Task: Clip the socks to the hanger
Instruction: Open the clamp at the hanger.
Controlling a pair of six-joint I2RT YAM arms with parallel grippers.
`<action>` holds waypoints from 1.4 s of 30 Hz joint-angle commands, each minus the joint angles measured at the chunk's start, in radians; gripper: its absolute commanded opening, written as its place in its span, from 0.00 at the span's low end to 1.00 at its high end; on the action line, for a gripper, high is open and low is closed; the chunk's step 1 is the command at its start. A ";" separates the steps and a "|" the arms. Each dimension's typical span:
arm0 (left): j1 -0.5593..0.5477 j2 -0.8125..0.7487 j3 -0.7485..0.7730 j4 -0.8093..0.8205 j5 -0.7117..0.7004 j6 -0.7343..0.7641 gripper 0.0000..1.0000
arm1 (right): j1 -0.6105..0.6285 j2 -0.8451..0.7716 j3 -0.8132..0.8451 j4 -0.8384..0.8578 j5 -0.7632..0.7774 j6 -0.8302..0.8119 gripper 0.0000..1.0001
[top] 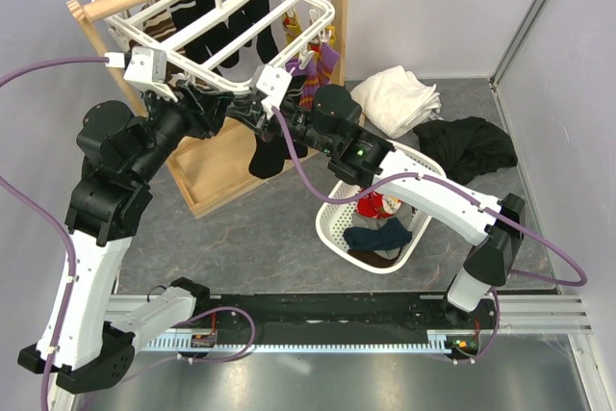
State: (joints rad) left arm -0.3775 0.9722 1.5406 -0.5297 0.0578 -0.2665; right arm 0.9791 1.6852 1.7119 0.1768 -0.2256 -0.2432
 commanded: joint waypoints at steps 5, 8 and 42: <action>0.002 -0.003 0.016 0.010 0.011 0.095 0.51 | 0.021 0.008 0.052 0.004 -0.009 -0.018 0.00; 0.003 -0.003 0.016 0.004 0.010 0.101 0.53 | 0.023 0.008 0.054 0.001 -0.009 -0.021 0.00; 0.003 -0.018 -0.010 -0.018 -0.022 0.131 0.25 | 0.038 -0.002 0.052 -0.003 0.000 -0.018 0.07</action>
State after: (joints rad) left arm -0.3775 0.9554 1.5368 -0.5461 0.0620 -0.1692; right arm 0.9985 1.6863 1.7267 0.1474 -0.2001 -0.2665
